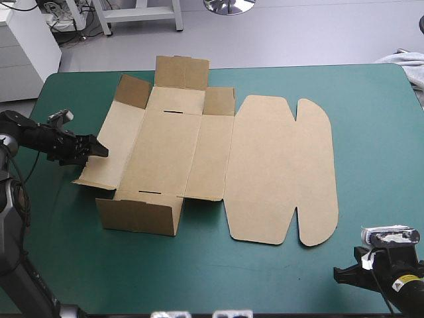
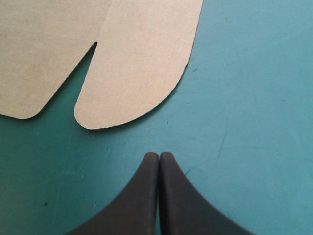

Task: Fold the box

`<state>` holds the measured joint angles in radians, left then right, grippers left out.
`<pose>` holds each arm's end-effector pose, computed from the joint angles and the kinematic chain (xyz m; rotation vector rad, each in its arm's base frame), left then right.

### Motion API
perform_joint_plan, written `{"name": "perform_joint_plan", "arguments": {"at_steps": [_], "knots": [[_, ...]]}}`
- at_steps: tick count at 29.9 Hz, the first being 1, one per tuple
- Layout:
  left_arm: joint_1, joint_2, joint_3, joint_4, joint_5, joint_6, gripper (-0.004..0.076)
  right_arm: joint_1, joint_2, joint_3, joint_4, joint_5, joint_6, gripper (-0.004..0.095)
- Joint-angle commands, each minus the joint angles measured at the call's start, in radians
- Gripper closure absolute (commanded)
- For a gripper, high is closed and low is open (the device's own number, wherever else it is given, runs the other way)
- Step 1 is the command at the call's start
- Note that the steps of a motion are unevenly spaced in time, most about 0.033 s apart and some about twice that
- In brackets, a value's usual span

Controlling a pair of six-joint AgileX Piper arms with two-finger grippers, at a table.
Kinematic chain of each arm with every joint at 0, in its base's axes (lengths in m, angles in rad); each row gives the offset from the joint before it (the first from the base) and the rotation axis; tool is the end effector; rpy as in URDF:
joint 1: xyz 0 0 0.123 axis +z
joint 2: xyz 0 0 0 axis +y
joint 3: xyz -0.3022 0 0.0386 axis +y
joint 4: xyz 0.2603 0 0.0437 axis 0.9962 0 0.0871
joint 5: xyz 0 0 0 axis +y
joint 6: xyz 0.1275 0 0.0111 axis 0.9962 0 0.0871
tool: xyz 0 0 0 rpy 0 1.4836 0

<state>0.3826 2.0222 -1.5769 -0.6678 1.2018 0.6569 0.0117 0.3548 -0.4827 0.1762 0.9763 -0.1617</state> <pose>0.4271 0.0922 0.2015 0.0393 2.7245 -0.7537 0.0747 0.0195 0.2540 -0.1589 2.3137 0.1438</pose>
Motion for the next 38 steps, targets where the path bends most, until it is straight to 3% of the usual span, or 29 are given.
{"name": "perform_joint_plan", "arguments": {"at_steps": [1, 14, 25, 33, 38], "knots": [[-0.029, -0.051, -0.032, -0.087, 0.048, 0.018, 0.0148, 0.003, 0.011, -0.021, 0.000, -0.053, 0.002, 0.0925], [-0.101, -0.051, -0.032, -0.087, 0.094, 0.032, 0.0155, 0.003, 0.011, -0.021, 0.000, -0.053, 0.002, 0.0925], [-0.104, -0.051, -0.032, -0.087, 0.094, 0.027, 0.0449, 0.003, 0.011, -0.021, 0.000, -0.053, 0.002, 0.0925], [-0.104, -0.051, -0.032, -0.080, 0.094, 0.027, 0.0722, 0.003, 0.011, -0.021, 0.000, -0.053, 0.002, 0.0925], [-0.106, -0.064, -0.036, -0.070, 0.094, 0.039, 0.0734, 0.003, 0.011, -0.021, 0.000, -0.053, 0.002, 0.0925]]}}
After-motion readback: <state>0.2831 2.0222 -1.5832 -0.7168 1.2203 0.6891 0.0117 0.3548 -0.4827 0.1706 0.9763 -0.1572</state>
